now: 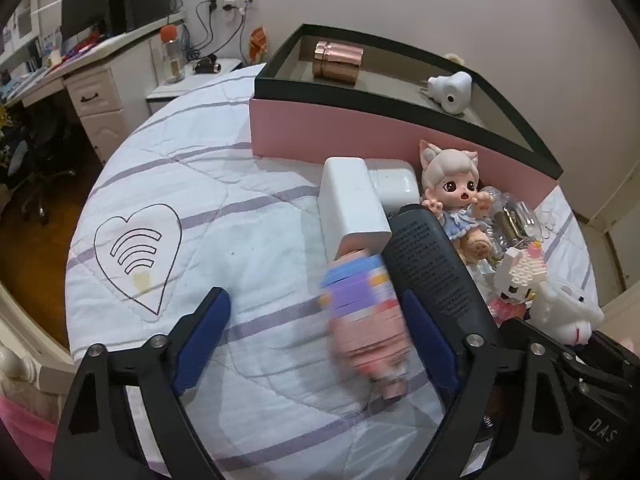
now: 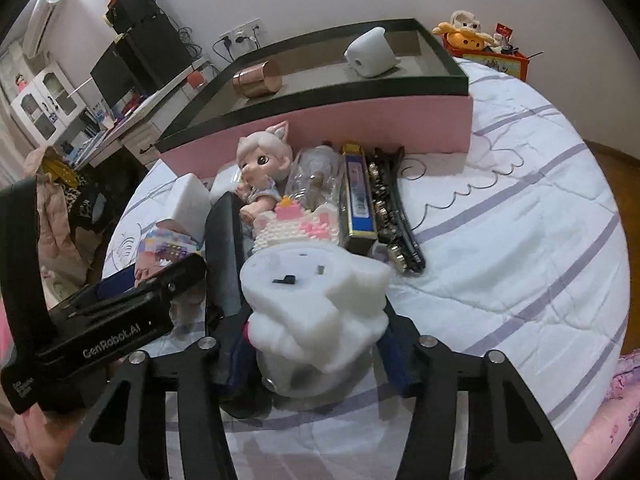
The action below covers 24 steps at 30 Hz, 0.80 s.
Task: Organize rigid objects
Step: 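Grasp the pink-purple block figure with the left tool while the right tool grasps the white toy, then lift both held toys into the tray and open both tools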
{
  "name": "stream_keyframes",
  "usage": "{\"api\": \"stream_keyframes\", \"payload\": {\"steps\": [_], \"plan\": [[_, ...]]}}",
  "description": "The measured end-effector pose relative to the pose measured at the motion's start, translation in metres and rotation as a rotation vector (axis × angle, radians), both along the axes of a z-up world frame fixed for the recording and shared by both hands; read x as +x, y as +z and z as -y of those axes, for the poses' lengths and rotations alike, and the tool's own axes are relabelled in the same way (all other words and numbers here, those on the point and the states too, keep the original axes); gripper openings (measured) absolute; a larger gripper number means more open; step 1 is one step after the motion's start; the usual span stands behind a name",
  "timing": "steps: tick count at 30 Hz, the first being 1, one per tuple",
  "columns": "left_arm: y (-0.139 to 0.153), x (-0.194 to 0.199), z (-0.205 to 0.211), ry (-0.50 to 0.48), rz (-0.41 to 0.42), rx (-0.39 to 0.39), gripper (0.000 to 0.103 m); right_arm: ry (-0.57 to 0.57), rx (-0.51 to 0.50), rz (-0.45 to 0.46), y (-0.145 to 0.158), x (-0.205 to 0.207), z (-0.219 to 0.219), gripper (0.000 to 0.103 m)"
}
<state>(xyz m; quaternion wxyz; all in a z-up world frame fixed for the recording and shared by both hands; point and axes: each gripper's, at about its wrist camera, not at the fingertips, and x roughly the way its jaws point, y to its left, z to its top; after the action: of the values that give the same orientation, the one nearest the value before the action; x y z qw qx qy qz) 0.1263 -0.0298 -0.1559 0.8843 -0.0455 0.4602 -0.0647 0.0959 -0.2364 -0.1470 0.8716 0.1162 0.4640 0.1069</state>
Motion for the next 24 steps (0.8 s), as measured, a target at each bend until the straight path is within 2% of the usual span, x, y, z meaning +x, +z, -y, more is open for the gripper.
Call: {"api": "stream_keyframes", "payload": {"steps": [1,4,7,8,15,24], "plan": [[0.0,-0.001,-0.001,-0.006,0.004,-0.007,0.084,0.001,0.01,0.001,0.0,-0.001,0.0,0.047],[0.001,-0.005,0.0,-0.026,0.018,-0.024,0.073,-0.007,0.01,0.006,0.001,-0.004,-0.001,0.047],[0.004,-0.011,0.001,-0.049,0.029,-0.052,0.058,-0.019,0.027,0.004,0.002,-0.008,0.003,0.047],[0.005,-0.013,0.001,-0.061,0.031,-0.072,0.049,-0.023,0.027,0.006,0.003,-0.009,0.004,0.047],[0.01,-0.022,-0.001,-0.078,0.036,-0.104,0.046,-0.043,0.035,0.009,0.006,-0.022,0.011,0.047],[0.02,-0.032,-0.007,-0.079,0.057,-0.096,0.045,-0.054,0.034,0.023,0.014,-0.031,0.013,0.047]]}}
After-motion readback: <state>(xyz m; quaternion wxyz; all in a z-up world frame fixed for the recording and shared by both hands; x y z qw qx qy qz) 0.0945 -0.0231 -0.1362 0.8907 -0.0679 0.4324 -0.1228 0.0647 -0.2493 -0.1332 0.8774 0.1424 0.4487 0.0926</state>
